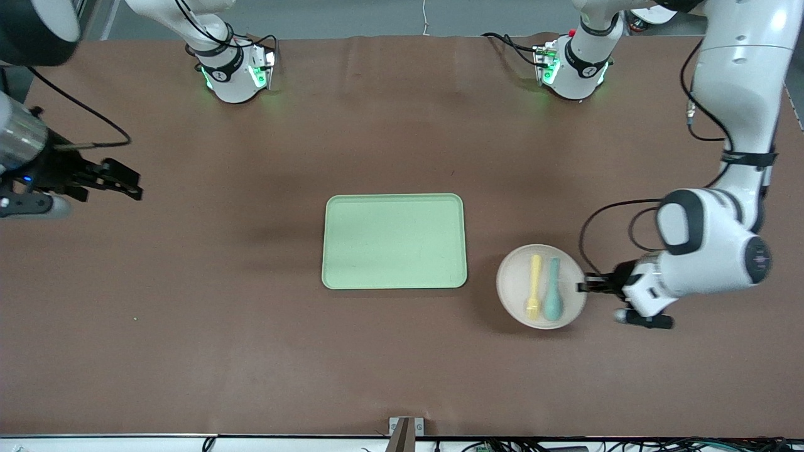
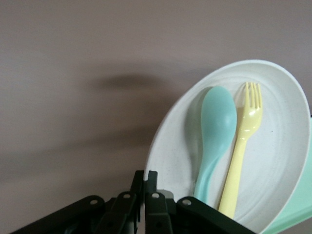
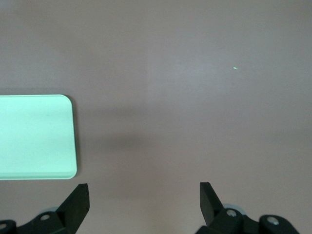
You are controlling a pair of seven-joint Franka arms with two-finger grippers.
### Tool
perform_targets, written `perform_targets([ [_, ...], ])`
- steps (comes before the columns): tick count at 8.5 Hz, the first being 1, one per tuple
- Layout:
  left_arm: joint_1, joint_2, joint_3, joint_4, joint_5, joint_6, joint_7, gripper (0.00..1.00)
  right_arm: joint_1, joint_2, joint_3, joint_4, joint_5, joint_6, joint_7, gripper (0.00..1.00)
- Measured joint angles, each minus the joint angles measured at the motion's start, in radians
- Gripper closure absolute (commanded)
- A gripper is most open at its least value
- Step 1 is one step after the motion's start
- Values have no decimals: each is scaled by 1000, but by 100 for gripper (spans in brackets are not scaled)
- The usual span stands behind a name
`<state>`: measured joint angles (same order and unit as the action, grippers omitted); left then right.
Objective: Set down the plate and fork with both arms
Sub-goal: 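Carry the plate onto the tray with the left gripper while the right gripper approaches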
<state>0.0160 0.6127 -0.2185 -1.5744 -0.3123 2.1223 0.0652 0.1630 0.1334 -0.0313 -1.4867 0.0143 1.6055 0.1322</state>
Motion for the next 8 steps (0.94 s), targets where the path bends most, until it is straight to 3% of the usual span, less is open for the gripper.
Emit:
perform_targets([
  [2,-91,3,-46,-9,-2,30,-166,100,78,38,3,-2,5,41,58,0],
  [5,-232,33,-81,-116,-61,295,-286,100,183,76,6,-80,62,200,164,0],
  [8,-311,44,-81,-247,-147,496,-298,100,328,186,7,-131,62,370,313,1],
])
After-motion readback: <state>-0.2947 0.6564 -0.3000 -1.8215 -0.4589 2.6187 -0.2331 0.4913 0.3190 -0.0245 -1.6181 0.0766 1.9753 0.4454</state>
